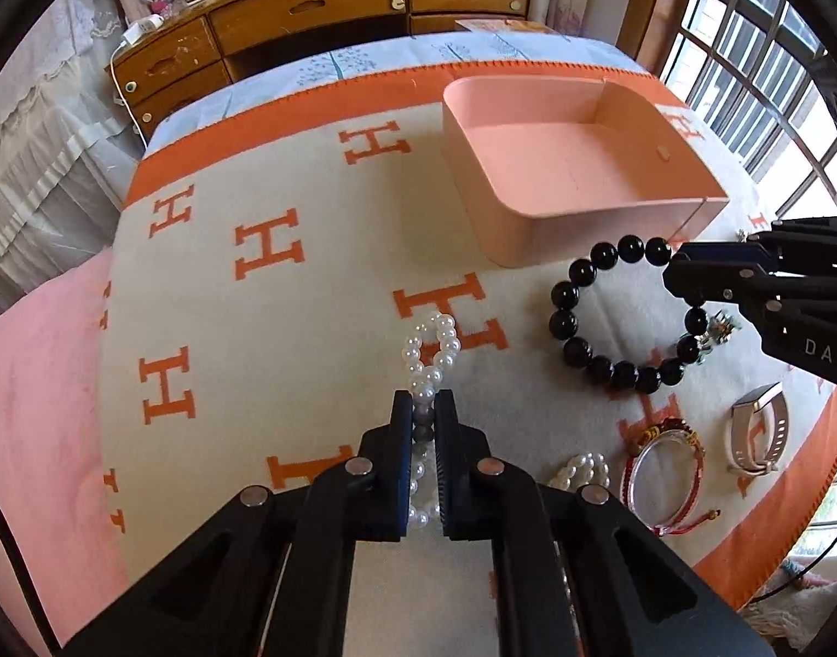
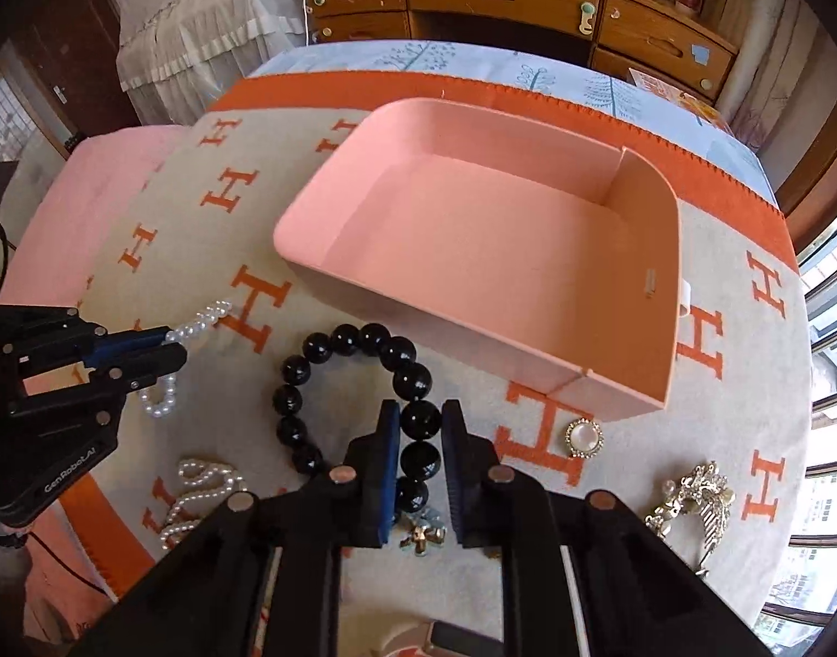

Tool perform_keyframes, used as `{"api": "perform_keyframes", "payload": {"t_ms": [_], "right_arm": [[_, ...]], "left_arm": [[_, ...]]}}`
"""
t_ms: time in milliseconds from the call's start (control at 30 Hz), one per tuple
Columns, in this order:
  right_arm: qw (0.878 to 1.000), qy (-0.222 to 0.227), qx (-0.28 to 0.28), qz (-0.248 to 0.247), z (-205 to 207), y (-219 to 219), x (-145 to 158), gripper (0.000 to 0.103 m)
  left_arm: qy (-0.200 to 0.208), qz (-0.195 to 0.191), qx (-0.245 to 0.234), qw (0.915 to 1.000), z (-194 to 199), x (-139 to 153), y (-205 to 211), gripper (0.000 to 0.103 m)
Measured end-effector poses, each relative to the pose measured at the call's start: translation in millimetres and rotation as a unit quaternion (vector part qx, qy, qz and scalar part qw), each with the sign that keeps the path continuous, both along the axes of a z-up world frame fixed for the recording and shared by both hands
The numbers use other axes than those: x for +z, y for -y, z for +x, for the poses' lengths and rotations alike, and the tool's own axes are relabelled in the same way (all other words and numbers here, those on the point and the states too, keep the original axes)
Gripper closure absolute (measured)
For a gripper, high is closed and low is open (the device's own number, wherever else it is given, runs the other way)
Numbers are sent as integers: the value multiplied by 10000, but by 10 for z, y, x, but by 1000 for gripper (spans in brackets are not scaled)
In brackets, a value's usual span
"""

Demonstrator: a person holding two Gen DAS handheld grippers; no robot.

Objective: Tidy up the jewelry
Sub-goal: 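Carry both bracelets into the pink box and open both tools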

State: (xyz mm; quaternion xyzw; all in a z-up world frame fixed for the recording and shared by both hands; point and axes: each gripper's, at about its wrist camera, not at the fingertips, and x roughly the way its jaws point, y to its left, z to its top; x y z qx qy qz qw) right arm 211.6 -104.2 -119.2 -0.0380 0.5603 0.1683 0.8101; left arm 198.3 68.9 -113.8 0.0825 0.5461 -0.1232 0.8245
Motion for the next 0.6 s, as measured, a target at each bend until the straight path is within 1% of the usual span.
{"api": "perform_keyframes", "payload": {"t_ms": [67, 167, 300, 433, 600], "right_arm": [[9997, 115, 10, 222, -29, 23, 154, 88], [9987, 328, 15, 388, -78, 44, 371, 88], [9969, 621, -43, 490, -107, 94, 612, 88], [9934, 920, -281, 627, -31, 207, 860, 88], [9860, 1242, -613, 925, 133, 365, 1128, 88]], "left_arm": [[123, -134, 89, 9998, -18, 163, -41, 98], [294, -352, 86, 9989, -66, 402, -64, 97], [540, -496, 49, 9973, -113, 681, -35, 97], [721, -760, 0, 9945, -57, 939, 14, 97], [976, -914, 37, 9910, 117, 1162, 187, 97]]}}
